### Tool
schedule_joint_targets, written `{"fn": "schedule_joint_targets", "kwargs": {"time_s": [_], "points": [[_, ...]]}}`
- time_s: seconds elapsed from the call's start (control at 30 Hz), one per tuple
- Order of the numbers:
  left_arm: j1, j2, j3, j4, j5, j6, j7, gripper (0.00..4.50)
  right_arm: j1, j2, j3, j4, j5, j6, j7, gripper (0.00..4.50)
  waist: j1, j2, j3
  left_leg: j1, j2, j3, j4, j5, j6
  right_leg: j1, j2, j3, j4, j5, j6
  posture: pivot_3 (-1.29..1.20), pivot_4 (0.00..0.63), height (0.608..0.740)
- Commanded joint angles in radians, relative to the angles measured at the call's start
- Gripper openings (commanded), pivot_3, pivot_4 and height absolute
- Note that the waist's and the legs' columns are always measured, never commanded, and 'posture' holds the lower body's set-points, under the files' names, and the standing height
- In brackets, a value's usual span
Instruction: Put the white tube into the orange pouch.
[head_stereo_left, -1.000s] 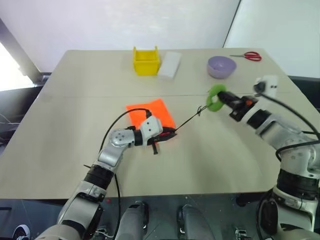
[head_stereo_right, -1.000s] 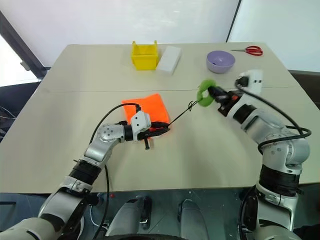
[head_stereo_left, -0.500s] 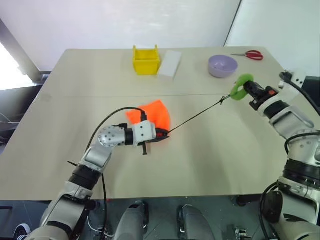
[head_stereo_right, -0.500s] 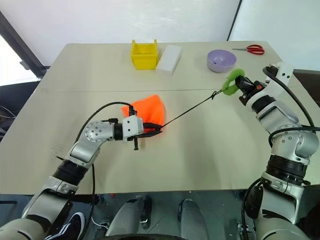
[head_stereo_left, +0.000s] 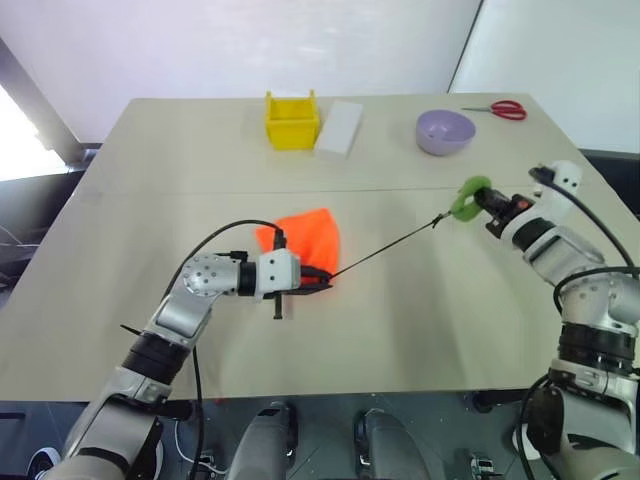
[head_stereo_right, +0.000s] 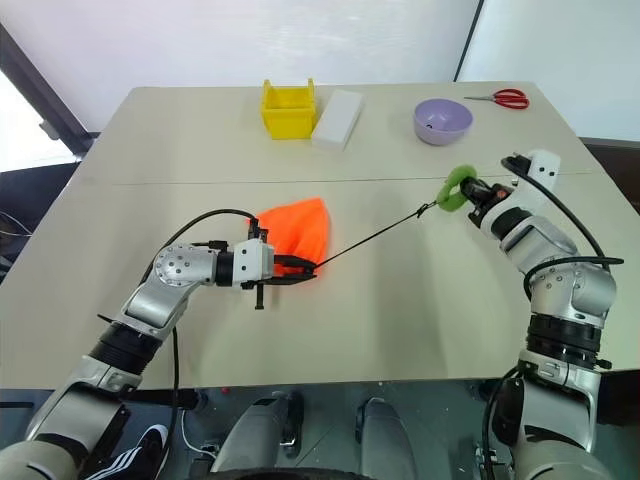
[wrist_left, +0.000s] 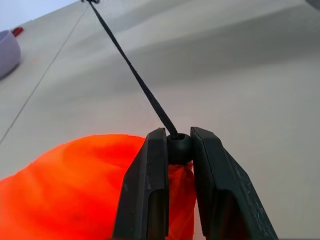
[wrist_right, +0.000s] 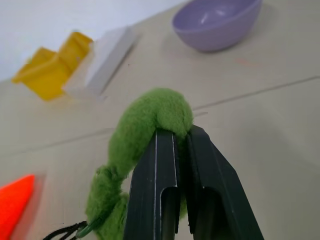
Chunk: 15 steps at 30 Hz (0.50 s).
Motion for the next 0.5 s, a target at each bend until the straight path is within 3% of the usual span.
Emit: {"fn": "schedule_joint_targets", "kwargs": {"time_s": [0.03, 0.17, 0.2, 0.23, 0.27, 0.47, 0.5], "points": [[0.033, 0.036, 0.015, 0.009, -0.001, 0.000, -0.030, 0.17, 0.019, -0.078, -0.022, -0.089, -0.068, -0.073, 0.023, 0.00, 0.000, 0.000, 0.000, 0.000, 0.000, 0.000, 0.000, 0.000, 0.000, 0.000, 0.000, 0.000, 0.000, 0.000, 0.000, 0.00, 0.150, 0.740], [0.036, 0.008, 0.021, -0.016, -0.065, 0.068, -0.044, 0.17, 0.094, -0.072, 0.075, -0.196, -0.004, 0.028, 0.131, 0.00, 0.000, 0.000, 0.000, 0.001, 0.000, 0.000, 0.000, 0.000, 0.000, 0.000, 0.000, 0.000, 0.000, 0.000, 0.000, 0.00, 0.150, 0.740], [0.036, 0.004, 0.030, -0.026, -0.105, 0.116, -0.062, 0.17, 0.105, -0.064, 0.075, -0.211, 0.014, 0.045, 0.139, 0.72, 0.000, 0.000, 0.000, 0.001, 0.000, 0.000, 0.000, 0.000, 0.000, 0.001, 0.000, 0.000, 0.000, 0.000, 0.000, 0.00, 0.150, 0.740], [0.037, -0.001, 0.040, -0.034, -0.125, 0.136, -0.063, 0.17, 0.121, -0.067, 0.088, -0.228, 0.012, 0.058, 0.147, 1.03, -0.001, 0.000, 0.000, 0.001, 0.000, 0.000, 0.000, 0.000, 0.000, 0.001, 0.001, 0.000, 0.000, 0.000, 0.000, 0.00, 0.150, 0.740], [0.037, -0.002, 0.048, -0.039, -0.130, 0.136, -0.060, 1.21, 0.137, -0.069, 0.102, -0.243, 0.008, 0.064, 0.158, 1.53, -0.001, 0.000, 0.000, 0.001, 0.000, 0.000, 0.000, 0.000, 0.000, 0.001, 0.000, 0.000, 0.000, 0.000, 0.000, 0.00, 0.150, 0.740], [0.066, -0.003, 0.116, -0.118, -0.237, 0.230, -0.066, 3.99, 0.156, -0.090, 0.126, -0.279, -0.017, 0.086, 0.174, 4.46, 0.000, 0.000, 0.000, 0.001, 0.000, 0.000, 0.002, 0.000, 0.000, 0.001, 0.000, 0.000, 0.000, 0.000, 0.000, 0.00, 0.150, 0.740], [0.077, 0.002, 0.133, -0.141, -0.252, 0.246, -0.059, 4.45, 0.160, -0.096, 0.129, -0.280, -0.020, 0.087, 0.185, 4.50, 0.000, 0.000, 0.000, 0.001, 0.000, 0.000, 0.002, 0.000, 0.000, 0.001, 0.000, 0.001, 0.000, 0.000, 0.000, 0.00, 0.150, 0.740]]}}
